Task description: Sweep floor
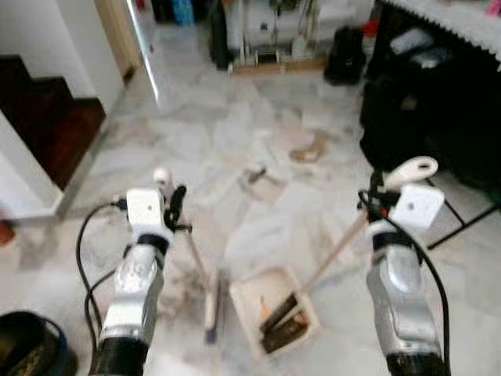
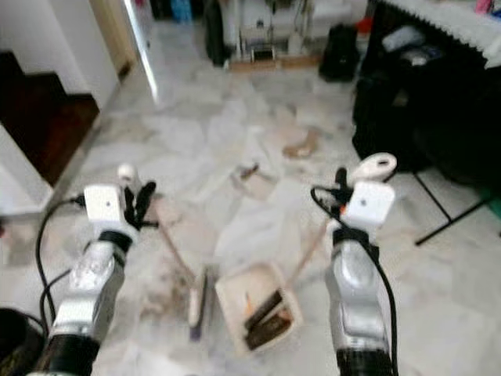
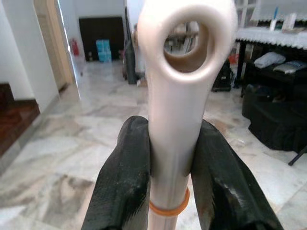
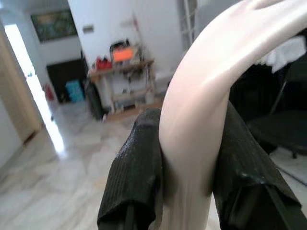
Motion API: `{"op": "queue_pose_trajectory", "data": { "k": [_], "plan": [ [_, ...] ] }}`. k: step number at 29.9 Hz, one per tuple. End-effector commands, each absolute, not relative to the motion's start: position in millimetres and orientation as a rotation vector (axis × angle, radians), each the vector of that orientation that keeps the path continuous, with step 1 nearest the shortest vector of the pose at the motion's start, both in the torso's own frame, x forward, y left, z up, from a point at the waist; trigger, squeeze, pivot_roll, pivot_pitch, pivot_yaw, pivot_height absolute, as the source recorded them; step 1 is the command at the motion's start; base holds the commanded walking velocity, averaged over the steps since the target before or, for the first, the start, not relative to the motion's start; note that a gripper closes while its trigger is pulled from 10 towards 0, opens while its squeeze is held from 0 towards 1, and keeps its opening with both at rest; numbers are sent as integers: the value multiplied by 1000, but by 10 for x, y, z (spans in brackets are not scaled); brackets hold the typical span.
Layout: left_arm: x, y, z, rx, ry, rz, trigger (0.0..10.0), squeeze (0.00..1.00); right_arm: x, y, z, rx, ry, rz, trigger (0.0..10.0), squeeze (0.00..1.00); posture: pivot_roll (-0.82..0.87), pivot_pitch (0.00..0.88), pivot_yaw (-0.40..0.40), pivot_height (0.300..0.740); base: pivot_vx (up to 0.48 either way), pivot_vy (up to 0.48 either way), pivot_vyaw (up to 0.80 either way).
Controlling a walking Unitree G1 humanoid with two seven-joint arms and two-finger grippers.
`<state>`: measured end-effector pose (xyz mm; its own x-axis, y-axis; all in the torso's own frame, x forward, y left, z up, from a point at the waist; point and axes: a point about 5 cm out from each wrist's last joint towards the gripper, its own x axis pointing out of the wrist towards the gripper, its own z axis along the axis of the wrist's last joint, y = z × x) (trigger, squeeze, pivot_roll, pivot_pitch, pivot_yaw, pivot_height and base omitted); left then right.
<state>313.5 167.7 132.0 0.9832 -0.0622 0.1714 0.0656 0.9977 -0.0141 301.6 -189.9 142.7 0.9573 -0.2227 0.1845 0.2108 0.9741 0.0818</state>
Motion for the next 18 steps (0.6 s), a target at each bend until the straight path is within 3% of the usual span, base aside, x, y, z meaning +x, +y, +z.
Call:
{"op": "queue_pose_trajectory", "data": {
  "k": [1,18],
  "plan": [
    [3158,1693,1475,-14,-230,-63,10000,0,3050,-1830,1579,63,-259,-192,10000,0,-22,0,26,740,0,0,500],
    [3150,1687,1468,-1,-210,-59,10000,0,3048,-1812,1561,86,-245,-186,10000,0,-14,0,29,740,0,0,643]
  ]
}}
